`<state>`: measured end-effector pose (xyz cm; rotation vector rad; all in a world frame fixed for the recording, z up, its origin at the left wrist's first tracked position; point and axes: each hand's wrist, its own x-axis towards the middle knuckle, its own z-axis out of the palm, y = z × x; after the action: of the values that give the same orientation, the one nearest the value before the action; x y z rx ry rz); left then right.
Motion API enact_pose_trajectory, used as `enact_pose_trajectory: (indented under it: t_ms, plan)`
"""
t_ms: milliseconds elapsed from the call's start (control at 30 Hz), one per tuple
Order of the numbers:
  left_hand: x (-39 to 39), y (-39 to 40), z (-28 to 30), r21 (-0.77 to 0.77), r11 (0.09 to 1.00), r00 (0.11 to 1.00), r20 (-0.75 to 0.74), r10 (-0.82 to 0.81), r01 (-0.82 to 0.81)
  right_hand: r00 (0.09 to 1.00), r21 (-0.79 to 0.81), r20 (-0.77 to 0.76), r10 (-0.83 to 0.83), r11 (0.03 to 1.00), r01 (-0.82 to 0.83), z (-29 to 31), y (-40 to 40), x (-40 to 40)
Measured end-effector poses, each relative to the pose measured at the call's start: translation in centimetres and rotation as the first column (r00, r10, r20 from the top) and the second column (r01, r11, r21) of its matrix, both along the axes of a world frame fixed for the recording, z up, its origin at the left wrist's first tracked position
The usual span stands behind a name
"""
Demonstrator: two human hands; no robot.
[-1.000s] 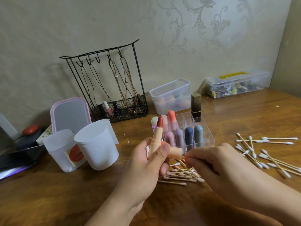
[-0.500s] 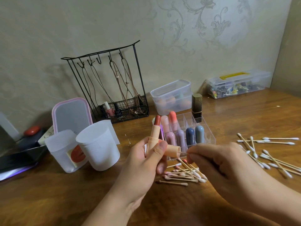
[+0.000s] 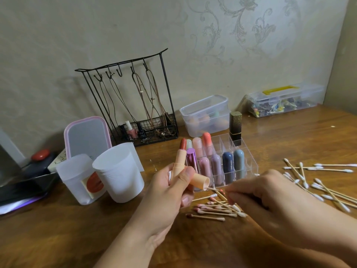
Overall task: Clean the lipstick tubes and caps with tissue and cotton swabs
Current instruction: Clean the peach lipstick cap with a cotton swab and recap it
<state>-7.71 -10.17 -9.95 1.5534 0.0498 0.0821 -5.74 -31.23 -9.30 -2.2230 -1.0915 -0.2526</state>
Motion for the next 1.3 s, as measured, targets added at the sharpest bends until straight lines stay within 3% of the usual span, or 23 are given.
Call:
enact_pose_trajectory:
  t_ms: [133,267,333,467,633,767,833,867,933,1000,1133,1300]
  plan:
    - [0.0,-0.3,-0.2,0.020,0.998,0.999,0.003,-0.055,0.055,0.980,0.101,0.118,-0.158,0.984,0.147,-0.2,0.2,-0.2]
    - [0.1,-0.3,-0.3,-0.031,0.999,1.000,-0.011,-0.010,0.010,0.995,0.090,0.096,0.016,0.996,-0.024,-0.4,0.5,-0.8]
    - [0.1,-0.1,0.0,-0.204,0.978,0.998,-0.039,-0.049,0.040,0.993,0.076,0.102,0.064,0.995,-0.071,-0.2,0.3,-0.6]
    - [0.3,0.5,0.8,-0.555,0.813,0.974,-0.020,-0.226,0.178,0.993,0.222,0.079,0.092,0.969,-0.108,0.6,-0.1,-0.7]
    - [0.1,0.9,1.1,-0.690,0.641,0.917,0.085,-0.389,0.336,0.979,0.299,0.129,-0.157,0.948,0.113,0.4,-0.8,-0.1]
    - [0.1,0.8,1.0,-0.679,0.620,0.891,0.113,-0.439,0.392,0.899,0.038,0.197,-0.392,0.919,0.393,-0.4,-1.3,1.2]
    - [0.2,0.8,0.8,-0.686,0.606,0.883,0.116,-0.455,0.403,0.916,0.068,0.197,-0.349,0.937,0.343,-0.3,-1.1,1.1]
    - [0.2,0.8,0.7,-0.690,0.600,0.880,0.118,-0.459,0.405,0.937,0.164,0.170,-0.307,0.946,0.280,0.0,-1.0,0.7]
    - [0.3,0.7,0.4,-0.681,0.619,0.890,0.113,-0.441,0.393,0.949,0.363,0.187,-0.253,0.916,0.172,0.6,-0.5,-0.5]
    - [0.4,0.3,0.4,-0.645,0.689,0.924,0.069,-0.377,0.330,0.932,0.426,0.273,-0.239,0.899,0.106,0.6,0.1,-1.1]
    - [-0.2,-0.5,0.5,-0.478,0.864,0.981,-0.021,-0.195,0.161,0.903,0.308,0.350,-0.250,0.941,0.141,0.0,0.6,-0.9]
    - [-1.2,-1.8,0.8,-0.323,0.935,0.987,-0.013,-0.163,0.150,0.927,0.272,0.299,-0.226,0.951,0.144,-0.9,0.9,-1.0]
